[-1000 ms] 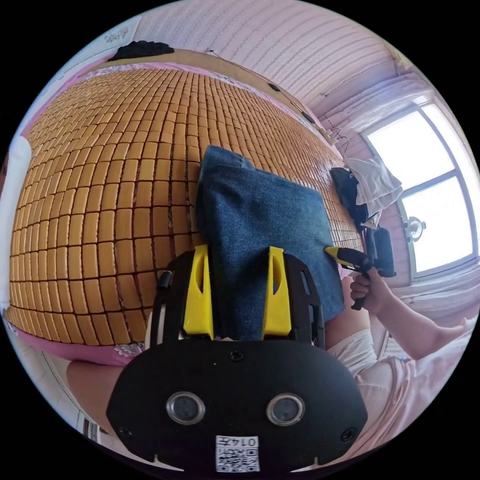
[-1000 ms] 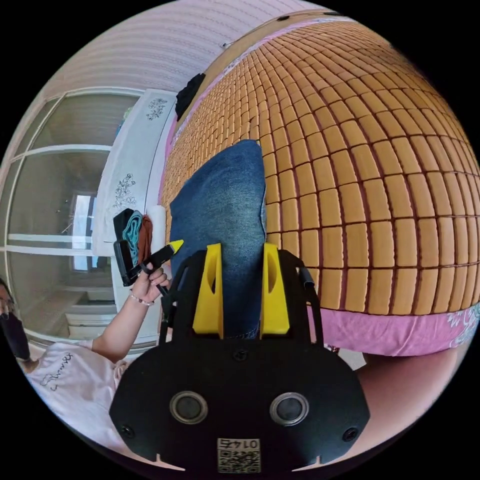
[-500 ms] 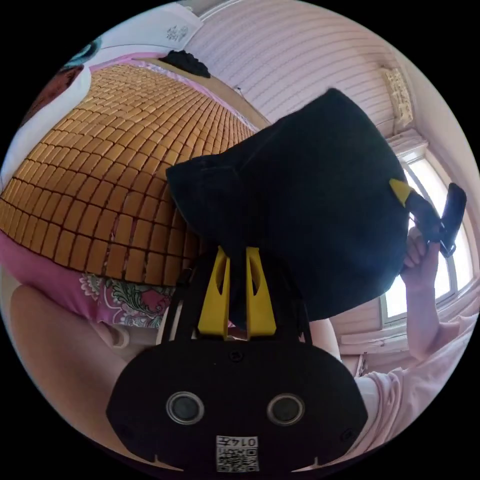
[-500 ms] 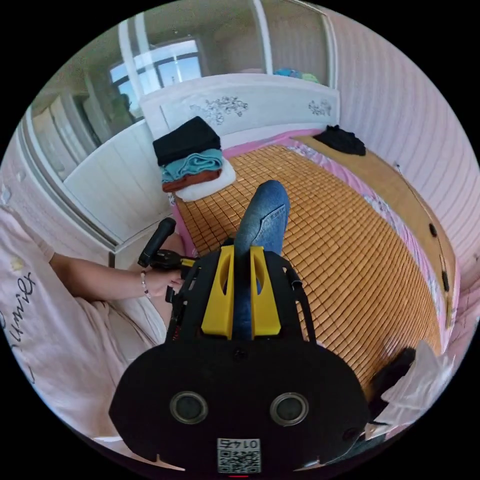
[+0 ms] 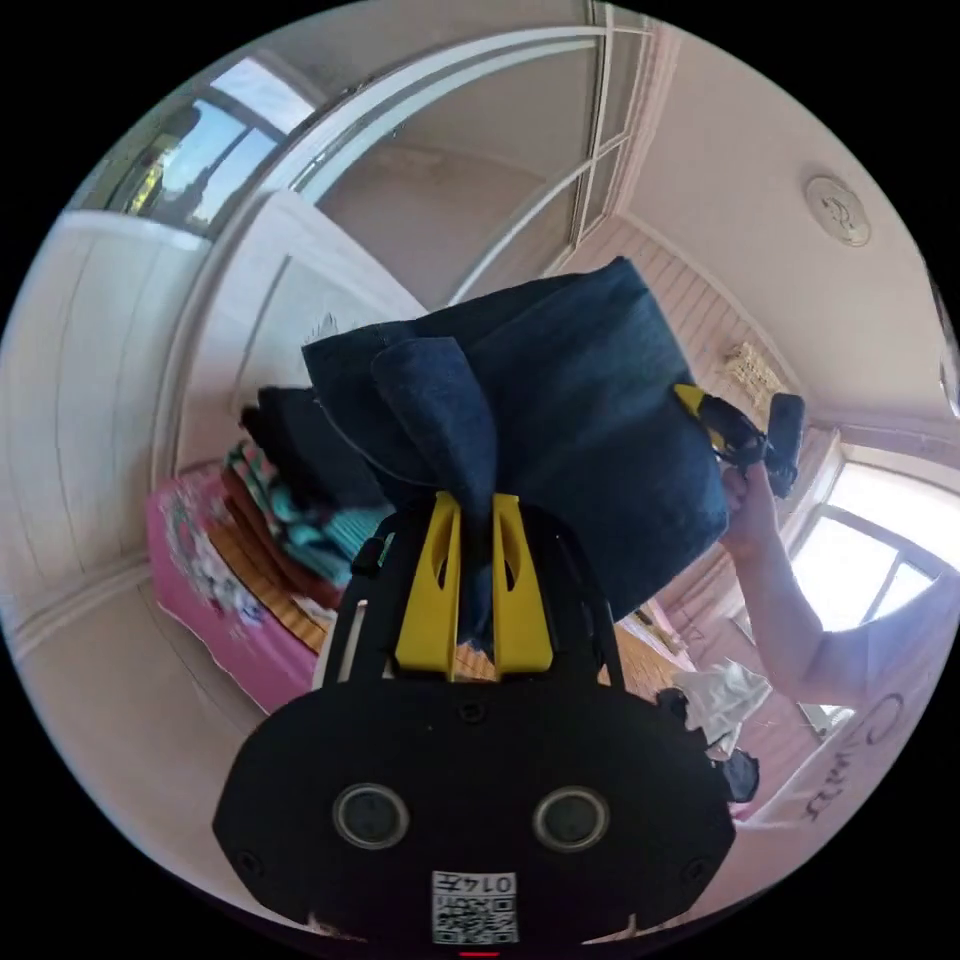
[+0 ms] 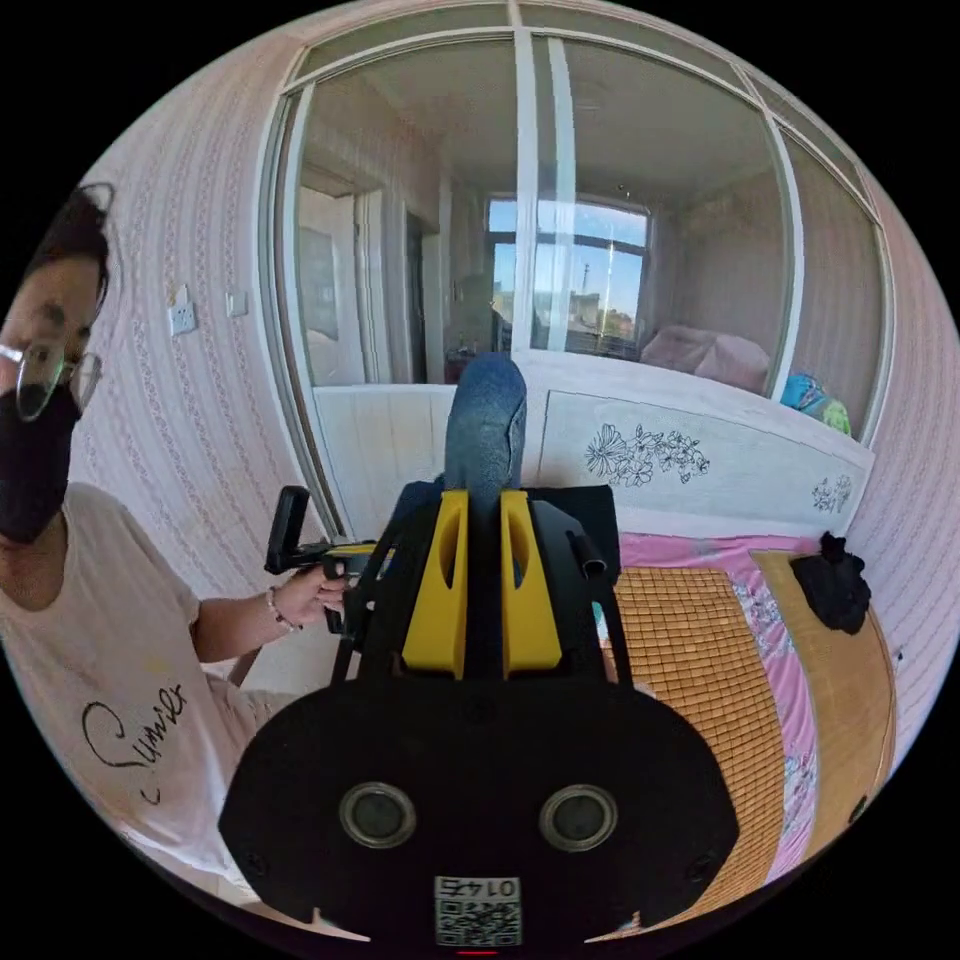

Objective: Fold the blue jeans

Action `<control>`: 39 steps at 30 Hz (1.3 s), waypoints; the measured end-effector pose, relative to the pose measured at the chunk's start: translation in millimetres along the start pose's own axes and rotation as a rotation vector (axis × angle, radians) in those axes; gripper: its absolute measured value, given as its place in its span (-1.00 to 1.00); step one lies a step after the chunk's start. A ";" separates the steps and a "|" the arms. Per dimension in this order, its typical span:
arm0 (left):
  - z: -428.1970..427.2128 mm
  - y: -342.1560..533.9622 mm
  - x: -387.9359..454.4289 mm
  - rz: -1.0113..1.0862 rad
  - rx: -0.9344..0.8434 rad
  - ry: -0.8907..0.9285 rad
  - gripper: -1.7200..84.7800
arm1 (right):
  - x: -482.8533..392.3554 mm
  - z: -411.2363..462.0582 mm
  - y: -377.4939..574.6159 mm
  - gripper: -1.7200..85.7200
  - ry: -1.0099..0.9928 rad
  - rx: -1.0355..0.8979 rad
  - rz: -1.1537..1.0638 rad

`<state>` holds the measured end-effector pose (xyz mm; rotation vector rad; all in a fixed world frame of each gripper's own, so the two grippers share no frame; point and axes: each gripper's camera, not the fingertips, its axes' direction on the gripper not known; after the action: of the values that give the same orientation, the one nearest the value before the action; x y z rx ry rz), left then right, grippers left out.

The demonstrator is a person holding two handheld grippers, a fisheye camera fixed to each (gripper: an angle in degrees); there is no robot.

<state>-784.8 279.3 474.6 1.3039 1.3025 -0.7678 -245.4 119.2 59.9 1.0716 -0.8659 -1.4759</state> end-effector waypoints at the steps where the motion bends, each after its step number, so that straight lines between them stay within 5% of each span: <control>1: 4.5 -8.2 -3.5 0.023 0.000 -0.041 -0.84 | 15.1 17.9 -10.7 -0.83 0.019 -0.031 0.031; 6: 112.9 -21.5 -93.3 -0.059 -0.233 -0.404 -0.78 | 104.5 198.2 -19.6 -0.93 0.193 -0.436 0.340; 14: 118.8 47.6 -105.8 0.014 -0.217 -0.284 -0.71 | 92.1 260.2 30.0 -0.98 0.111 -0.541 0.289; 22: 52.2 165.4 -26.3 0.251 -0.221 -0.325 -0.77 | 52.2 68.3 137.1 -0.98 0.170 -0.356 0.151; 28: 50.7 334.4 92.6 0.549 -0.236 -0.228 -0.95 | -19.3 -107.1 321.6 -0.98 0.506 -0.435 0.426; 34: 97.1 489.4 242.3 0.708 -0.407 0.249 -0.90 | -91.2 -280.6 448.0 -0.95 0.827 -0.415 0.813; 39: 127.1 645.2 380.8 1.002 -0.588 0.639 -0.79 | -143.4 -415.2 573.9 -0.81 0.911 -0.145 1.173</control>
<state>-67.8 376.0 242.3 1.4954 1.0023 0.7290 341.1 175.1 478.5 0.7398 -0.5062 -0.0168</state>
